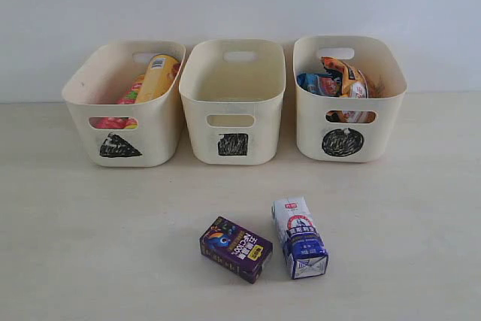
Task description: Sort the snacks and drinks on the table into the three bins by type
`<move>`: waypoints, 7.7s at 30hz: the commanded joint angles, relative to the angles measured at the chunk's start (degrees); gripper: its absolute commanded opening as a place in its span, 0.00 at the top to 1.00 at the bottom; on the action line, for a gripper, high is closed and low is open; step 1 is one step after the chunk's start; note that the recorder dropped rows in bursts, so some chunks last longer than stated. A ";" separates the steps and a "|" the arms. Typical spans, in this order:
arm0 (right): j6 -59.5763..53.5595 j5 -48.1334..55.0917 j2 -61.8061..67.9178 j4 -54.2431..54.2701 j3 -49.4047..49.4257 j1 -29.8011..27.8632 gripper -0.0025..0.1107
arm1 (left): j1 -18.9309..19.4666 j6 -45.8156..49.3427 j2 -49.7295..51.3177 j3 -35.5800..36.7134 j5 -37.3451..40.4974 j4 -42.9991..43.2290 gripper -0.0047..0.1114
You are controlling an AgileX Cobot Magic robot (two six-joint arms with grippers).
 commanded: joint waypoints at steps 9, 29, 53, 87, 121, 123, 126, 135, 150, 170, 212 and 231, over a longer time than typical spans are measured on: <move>0.24 -0.81 -5.55 -0.22 0.73 -0.19 0.98 | 0.05 0.16 -0.20 0.23 0.08 -0.61 0.93; -5.11 -13.77 -28.59 0.07 25.99 -0.23 0.98 | 0.05 0.16 -0.20 0.23 0.08 -0.61 0.93; -8.99 -11.93 -42.08 7.63 36.13 -0.23 0.98 | 0.05 0.16 -0.20 0.23 0.08 -0.61 0.93; -9.36 -6.57 -43.45 8.75 39.02 -0.23 0.98 | 0.05 0.16 -0.20 0.23 0.08 -0.61 0.93; -9.34 -6.57 -43.45 8.75 39.02 -0.23 0.98 | 0.05 -18.30 -0.20 0.23 -38.25 2.05 0.93; -9.34 -6.57 -43.45 8.75 39.02 -0.23 0.98 | 0.05 -19.21 -0.20 0.23 -42.02 4.09 0.93; -9.34 -6.57 -43.45 8.75 39.02 -0.23 0.98 | 0.05 -21.33 1.56 -2.55 -43.46 3.86 0.93; -9.34 -6.57 -43.45 8.75 39.02 -0.23 0.98 | 0.05 -26.59 20.64 -17.35 -43.31 5.22 0.93; -9.34 -6.47 -43.45 8.75 39.02 -0.23 0.98 | 0.05 -49.26 49.08 -37.88 -31.49 51.11 0.93; -9.34 -6.46 -43.45 9.01 39.02 -0.23 0.98 | -23.76 19.82 72.07 -55.53 19.46 6.48 0.93; -9.34 -6.46 -43.45 9.01 39.02 -0.23 0.98 | -38.11 75.90 116.63 -82.52 35.94 -13.08 0.20; -8.99 -6.19 -43.45 9.01 39.02 -0.23 0.98 | -38.11 80.22 127.51 -94.46 45.21 -14.94 0.22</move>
